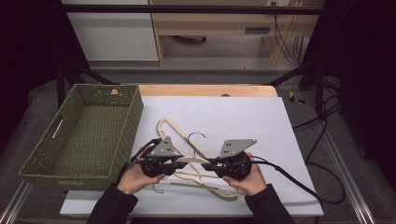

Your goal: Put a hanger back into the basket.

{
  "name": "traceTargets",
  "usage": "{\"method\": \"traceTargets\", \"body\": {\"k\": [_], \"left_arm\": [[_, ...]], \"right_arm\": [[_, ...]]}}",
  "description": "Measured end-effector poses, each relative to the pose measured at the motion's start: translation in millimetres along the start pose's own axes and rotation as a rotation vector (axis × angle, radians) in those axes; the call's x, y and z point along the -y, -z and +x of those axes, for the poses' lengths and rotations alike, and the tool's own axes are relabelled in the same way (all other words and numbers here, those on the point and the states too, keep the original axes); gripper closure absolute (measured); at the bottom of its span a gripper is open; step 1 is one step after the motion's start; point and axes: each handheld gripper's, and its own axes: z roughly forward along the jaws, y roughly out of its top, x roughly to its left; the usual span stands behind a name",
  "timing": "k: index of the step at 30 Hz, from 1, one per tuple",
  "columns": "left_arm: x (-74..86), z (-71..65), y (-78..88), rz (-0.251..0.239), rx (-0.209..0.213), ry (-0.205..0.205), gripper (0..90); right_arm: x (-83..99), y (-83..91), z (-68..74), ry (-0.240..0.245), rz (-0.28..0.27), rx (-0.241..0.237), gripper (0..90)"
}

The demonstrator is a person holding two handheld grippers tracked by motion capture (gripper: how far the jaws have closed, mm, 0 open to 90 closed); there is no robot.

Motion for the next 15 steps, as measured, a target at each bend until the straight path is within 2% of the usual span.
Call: {"method": "traceTargets", "body": {"k": [4, 8, 9, 13, 15], "left_arm": [[1.4, -4.1, 2.8, -0.001, 0.020, 0.026, 80.1], [1.4, -9.6, 3.3, -0.024, 0.085, 0.067, 84.5], [0.9, -11.2, 3.4, -0.028, 0.089, 0.068, 85.3], [-1.2, -16.5, 6.5, -0.048, 0.076, 0.072, 86.2], [-2.0, -19.0, 9.6, -0.063, 0.045, 0.086, 86.4]], "right_arm": [[1.0, -3.0, 0.1, 0.006, -0.010, 0.040, 72.7], [1.5, -4.1, 0.2, 0.009, -0.021, 0.063, 64.5], [1.7, -4.2, 0.5, 0.008, -0.023, 0.071, 62.8], [1.6, -0.7, 0.2, 0.015, -0.046, 0.081, 57.5], [1.6, 4.7, -0.5, 0.006, -0.063, 0.084, 52.1]]}}
